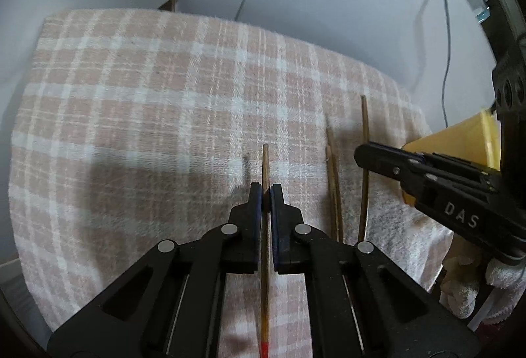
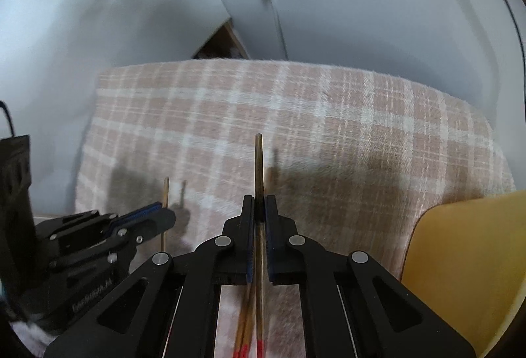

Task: Organize utensils
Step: 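Lift the wooden chopstick with the left tool while the right tool carries its chopstick to the container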

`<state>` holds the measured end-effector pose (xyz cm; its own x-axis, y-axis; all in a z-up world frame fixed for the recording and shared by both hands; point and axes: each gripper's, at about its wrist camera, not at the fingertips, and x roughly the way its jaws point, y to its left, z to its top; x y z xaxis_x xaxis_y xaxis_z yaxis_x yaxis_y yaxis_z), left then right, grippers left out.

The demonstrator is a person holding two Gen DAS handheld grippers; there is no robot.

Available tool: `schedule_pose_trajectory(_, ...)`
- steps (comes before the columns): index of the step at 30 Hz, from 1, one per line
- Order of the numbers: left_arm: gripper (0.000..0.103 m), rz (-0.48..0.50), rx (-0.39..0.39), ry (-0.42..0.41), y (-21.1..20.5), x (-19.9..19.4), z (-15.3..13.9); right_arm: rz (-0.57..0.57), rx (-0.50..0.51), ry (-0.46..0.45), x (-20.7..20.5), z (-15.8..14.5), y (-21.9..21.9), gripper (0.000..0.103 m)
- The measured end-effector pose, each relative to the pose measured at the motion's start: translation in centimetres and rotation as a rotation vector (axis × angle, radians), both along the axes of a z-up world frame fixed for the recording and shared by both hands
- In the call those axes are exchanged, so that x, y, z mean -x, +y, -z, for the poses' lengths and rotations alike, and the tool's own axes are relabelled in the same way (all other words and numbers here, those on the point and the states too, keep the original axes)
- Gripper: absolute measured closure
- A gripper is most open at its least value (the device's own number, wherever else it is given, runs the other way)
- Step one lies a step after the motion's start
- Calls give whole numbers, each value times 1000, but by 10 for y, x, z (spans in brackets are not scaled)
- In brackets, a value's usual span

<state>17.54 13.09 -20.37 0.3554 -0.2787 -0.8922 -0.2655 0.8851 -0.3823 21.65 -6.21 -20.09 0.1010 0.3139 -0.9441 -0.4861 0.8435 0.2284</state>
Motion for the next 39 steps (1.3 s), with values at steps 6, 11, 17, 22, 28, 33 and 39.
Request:
schedule_pose_trajectory(6,100,4,-17,-69,-6,18,-42,-25,-63,-53,26,-31,-12,99)
schedule_pose_trajectory(11,100,17,-37,-127,-27,58,-74,-14,-109,-83,41,-50,-27,99)
schedule_pose_trajectory(17,100,31,-61,-189,-46,75,-122,21,-151,-116,58,-70,-56,99)
schedule_pose_trajectory(22,100,65,-73,-231,-59,101,-119,54,-168,-158,71,-86,-81,99)
schedule_pose_trajectory(28,100,86,-76,-273,-71,113,-130,101,-190,-194,87,-103,-106,99)
schedule_pose_trajectory(33,100,97,-74,-310,-78,120,-146,132,-207,-233,101,-122,-126,99)
schedule_pose_trajectory(39,100,114,-60,-363,-84,123,-169,182,-233,-288,117,-145,-148,99)
